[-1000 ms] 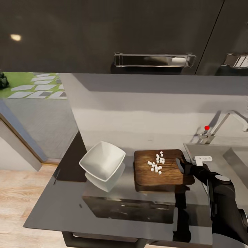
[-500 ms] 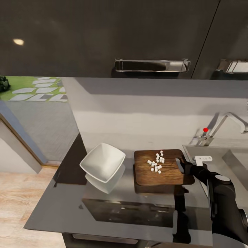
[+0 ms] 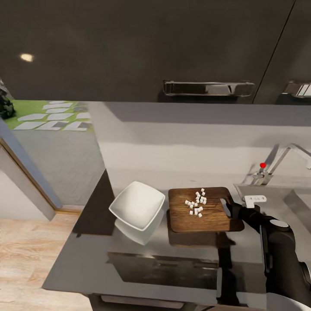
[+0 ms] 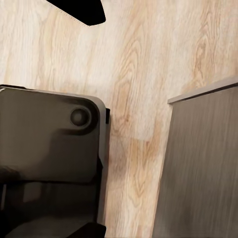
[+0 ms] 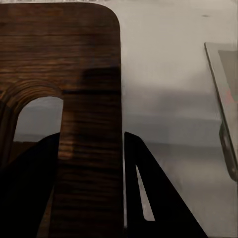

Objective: In the kitchen, take the Vidalia onion out of the sink, dice it on the chopping board with the paring knife, put the diced onion into the bowl on the countertop, then place both the paring knife and the chopping board into the sink.

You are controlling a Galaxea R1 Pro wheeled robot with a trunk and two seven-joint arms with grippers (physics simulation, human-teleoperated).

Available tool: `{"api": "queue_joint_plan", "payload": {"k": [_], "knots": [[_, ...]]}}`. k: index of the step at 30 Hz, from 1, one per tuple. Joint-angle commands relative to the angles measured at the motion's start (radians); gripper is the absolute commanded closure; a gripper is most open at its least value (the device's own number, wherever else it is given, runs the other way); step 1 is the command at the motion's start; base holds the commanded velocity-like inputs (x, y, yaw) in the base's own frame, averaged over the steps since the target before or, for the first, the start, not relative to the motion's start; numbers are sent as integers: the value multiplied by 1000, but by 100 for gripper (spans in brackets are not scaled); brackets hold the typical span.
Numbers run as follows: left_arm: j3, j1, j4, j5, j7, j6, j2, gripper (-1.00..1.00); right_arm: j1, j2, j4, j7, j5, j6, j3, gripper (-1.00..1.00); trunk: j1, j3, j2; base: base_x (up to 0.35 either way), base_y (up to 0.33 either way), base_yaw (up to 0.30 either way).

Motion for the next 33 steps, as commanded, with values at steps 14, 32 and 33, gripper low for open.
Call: {"api": "queue_joint_plan", "payload": {"k": [14, 32, 33], "knots": [[1, 0, 4, 0, 2, -2, -2, -100, -1, -3, -3, 12, 8, 1, -11, 100, 1, 20, -2, 0, 30, 0], [1, 0, 5, 0, 2, -2, -2, -100, -1, -4, -21, 14, -9, -11, -4, 100, 1, 37, -2, 0, 0, 0], [1, 0, 5, 0, 2, -2, -2, -100, -1, -4, -21, 14, -9, -14, -3, 100, 1, 37, -2, 0, 0, 0]]}}
